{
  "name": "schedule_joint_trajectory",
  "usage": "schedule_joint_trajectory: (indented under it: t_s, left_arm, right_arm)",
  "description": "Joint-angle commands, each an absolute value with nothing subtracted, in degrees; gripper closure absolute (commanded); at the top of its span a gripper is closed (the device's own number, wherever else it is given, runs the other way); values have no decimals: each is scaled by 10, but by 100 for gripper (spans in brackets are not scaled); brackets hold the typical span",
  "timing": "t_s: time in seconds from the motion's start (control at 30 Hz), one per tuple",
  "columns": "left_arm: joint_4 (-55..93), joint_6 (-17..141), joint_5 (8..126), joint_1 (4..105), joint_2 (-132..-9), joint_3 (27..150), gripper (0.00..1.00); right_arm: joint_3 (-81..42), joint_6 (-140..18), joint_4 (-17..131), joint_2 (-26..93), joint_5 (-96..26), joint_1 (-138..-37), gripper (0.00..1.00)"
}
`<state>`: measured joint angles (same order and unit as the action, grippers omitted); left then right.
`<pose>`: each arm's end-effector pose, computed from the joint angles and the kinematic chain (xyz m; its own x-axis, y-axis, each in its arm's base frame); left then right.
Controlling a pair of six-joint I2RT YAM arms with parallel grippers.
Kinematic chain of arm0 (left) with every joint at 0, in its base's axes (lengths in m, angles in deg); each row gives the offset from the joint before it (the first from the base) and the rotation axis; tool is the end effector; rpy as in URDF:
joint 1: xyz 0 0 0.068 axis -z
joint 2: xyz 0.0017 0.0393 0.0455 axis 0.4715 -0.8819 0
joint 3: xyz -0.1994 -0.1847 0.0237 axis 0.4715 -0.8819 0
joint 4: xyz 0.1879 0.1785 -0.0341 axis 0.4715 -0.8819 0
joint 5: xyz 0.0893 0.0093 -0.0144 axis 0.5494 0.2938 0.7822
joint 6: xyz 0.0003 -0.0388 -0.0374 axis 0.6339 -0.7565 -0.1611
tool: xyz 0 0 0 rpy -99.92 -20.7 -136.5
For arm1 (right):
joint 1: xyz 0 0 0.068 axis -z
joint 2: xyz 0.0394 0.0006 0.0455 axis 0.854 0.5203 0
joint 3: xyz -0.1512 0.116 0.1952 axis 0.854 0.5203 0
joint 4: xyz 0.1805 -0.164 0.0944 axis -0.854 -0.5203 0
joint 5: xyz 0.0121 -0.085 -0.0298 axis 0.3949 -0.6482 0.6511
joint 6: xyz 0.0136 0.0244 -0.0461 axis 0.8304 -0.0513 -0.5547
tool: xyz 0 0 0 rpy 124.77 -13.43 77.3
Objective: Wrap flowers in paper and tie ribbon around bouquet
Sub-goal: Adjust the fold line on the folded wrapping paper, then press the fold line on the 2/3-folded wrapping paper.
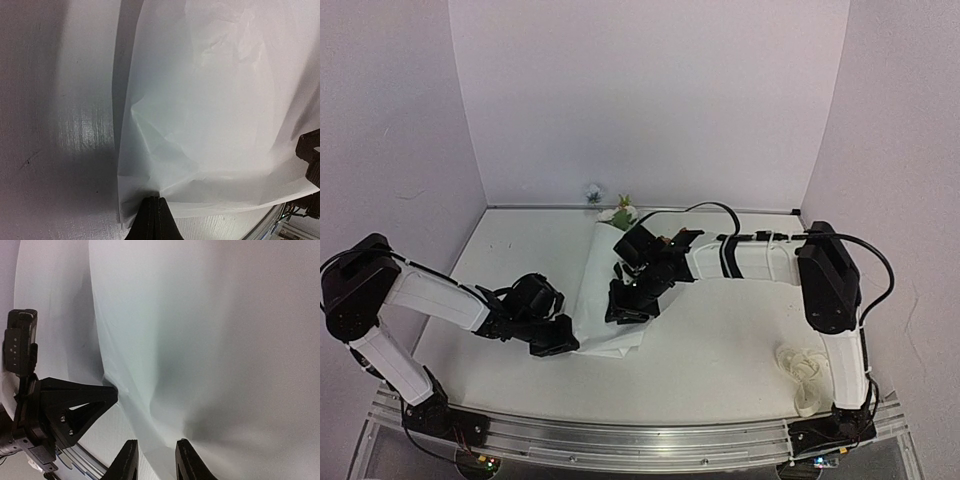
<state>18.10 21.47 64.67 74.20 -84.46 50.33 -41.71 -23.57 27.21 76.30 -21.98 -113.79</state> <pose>0.1821 -0.1983 0.1203 -0.9632 -0.1167 -0.2422 0.0361 0.8366 -0.5466 0.2595 0.3951 0.1876 -0.9547 -0.2336 -0.1842 -0.2975 0.7446 0.5975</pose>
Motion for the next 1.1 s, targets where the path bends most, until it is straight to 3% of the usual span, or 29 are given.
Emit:
schedule_joint_trajectory:
  t_s: [0.0,0.47,1.07]
  left_arm:
    - [153,200,630,743,-835,486,99]
    - [157,180,613,743,-825,468,100]
    - [132,169,608,738,-797,458,100]
  right_arm:
    - [-458,-245,255,774,-214,-1150,71]
    - [-477,-223,261,832,-197,-1199,71]
    - [-334,-240,266,769,-246,-1206,74]
